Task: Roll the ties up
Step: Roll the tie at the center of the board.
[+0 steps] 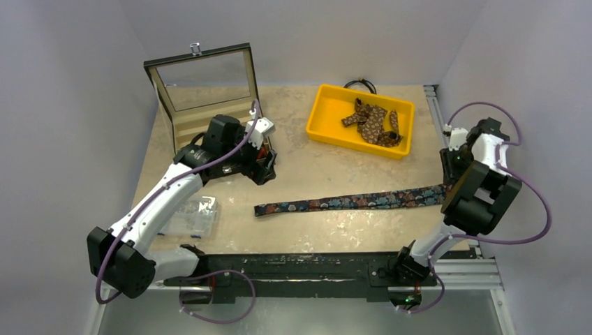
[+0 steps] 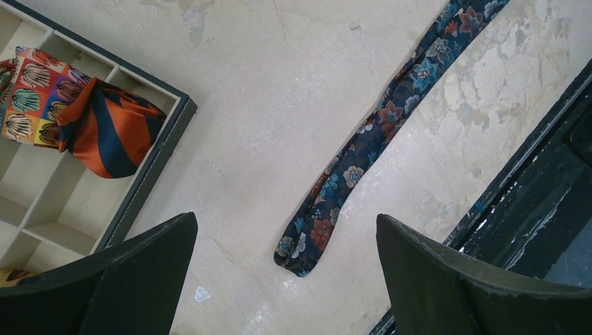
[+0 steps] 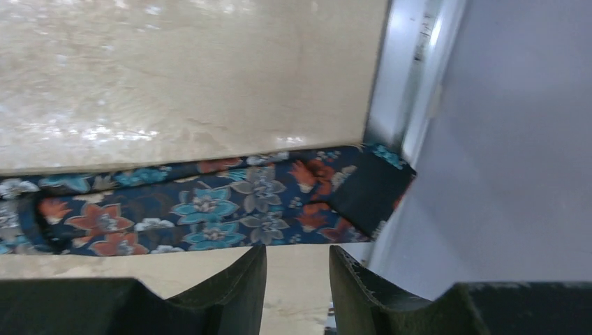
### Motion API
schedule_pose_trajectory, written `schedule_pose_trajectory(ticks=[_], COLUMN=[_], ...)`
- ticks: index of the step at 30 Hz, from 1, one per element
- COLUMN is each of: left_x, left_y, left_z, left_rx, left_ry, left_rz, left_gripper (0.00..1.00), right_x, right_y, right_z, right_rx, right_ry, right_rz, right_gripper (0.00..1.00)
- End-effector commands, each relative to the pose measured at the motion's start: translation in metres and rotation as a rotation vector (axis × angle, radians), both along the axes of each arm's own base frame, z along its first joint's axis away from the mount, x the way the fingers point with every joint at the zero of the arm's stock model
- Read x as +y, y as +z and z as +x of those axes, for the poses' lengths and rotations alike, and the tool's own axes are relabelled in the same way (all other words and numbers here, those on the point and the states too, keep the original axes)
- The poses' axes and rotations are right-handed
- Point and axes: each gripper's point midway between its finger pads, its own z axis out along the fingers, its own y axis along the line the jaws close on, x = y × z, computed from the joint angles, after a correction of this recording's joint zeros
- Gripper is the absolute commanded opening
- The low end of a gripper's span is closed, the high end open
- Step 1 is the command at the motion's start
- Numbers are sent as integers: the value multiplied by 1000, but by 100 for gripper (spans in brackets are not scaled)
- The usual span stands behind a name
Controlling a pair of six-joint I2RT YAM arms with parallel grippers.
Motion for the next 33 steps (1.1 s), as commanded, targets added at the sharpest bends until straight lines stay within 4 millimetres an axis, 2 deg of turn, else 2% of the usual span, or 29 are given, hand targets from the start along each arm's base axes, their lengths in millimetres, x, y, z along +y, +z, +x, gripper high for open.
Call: schedule_pose_trajectory(ticks=[1,7,11,15,18,21,26,28,33], left_x=[-5,-3,0,4,6,7,7,7,9], left_y=[10,10,10,9,8,7,8,6,-3], left_z=[6,9,9,8,9,11,14,14,17], left_rx=[-15,-18,-27,-30,-38,-41,-44,-44,-36], left_ry=[-10,-2,2,9,17,22,33,32,32], left_rz=[-34,-12,-2,14,24,29,28,32,59], left_gripper=[100,100,100,99,99,100,99,99,99], right_x=[-29,-37,-36,-28,-22,-20,-20,-28,-69], right_y=[-2,-27,-45,-67,-80,-81,-82,-80,-68], right_z=[6,9,7,-3,-11,-10,-9,-8,8], right_rx=[-14,20,43,98,136,138,150,148,119], right_ry=[-24,-53,-53,-58,-56,-58,-61,-70,-107], right_rz=[-134,-147,-131,-90,-64,-50,-40,-73,-212], right_gripper=[37,49,48,46,41,30,0,0,0])
